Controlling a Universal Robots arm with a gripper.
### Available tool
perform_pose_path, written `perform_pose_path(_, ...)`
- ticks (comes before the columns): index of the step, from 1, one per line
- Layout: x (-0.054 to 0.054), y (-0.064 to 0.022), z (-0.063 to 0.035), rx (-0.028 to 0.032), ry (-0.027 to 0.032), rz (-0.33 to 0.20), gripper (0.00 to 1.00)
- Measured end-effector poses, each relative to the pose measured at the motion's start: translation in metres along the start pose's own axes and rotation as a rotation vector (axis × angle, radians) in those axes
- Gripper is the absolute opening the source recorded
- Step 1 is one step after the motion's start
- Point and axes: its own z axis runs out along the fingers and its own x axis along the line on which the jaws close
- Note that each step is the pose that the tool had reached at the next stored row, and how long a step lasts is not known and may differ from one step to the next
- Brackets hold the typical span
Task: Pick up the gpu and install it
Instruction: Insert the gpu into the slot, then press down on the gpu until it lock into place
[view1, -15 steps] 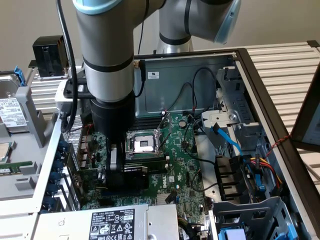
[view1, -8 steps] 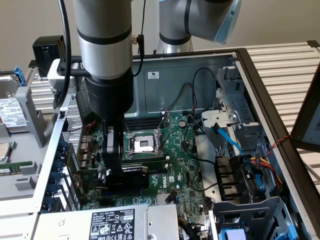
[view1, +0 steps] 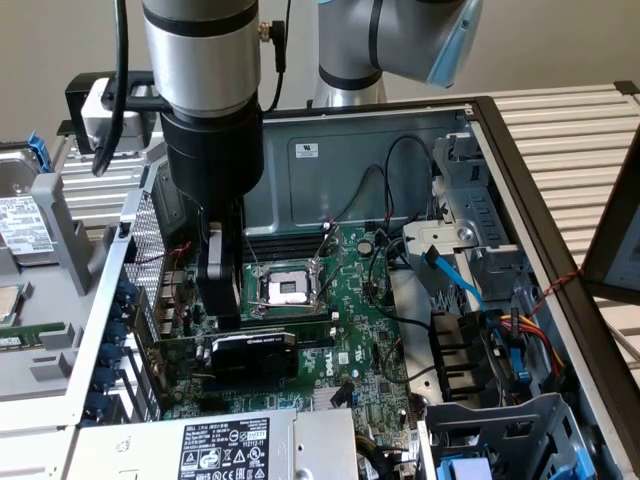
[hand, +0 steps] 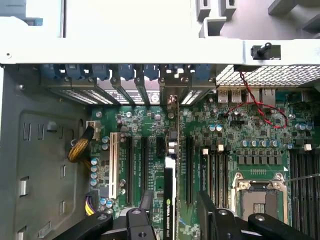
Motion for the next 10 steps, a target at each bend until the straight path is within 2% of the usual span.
perform_pose_path(10,0.0000,0.0000,-0.0001,-0.0002,-0.0008,0.000,0.48)
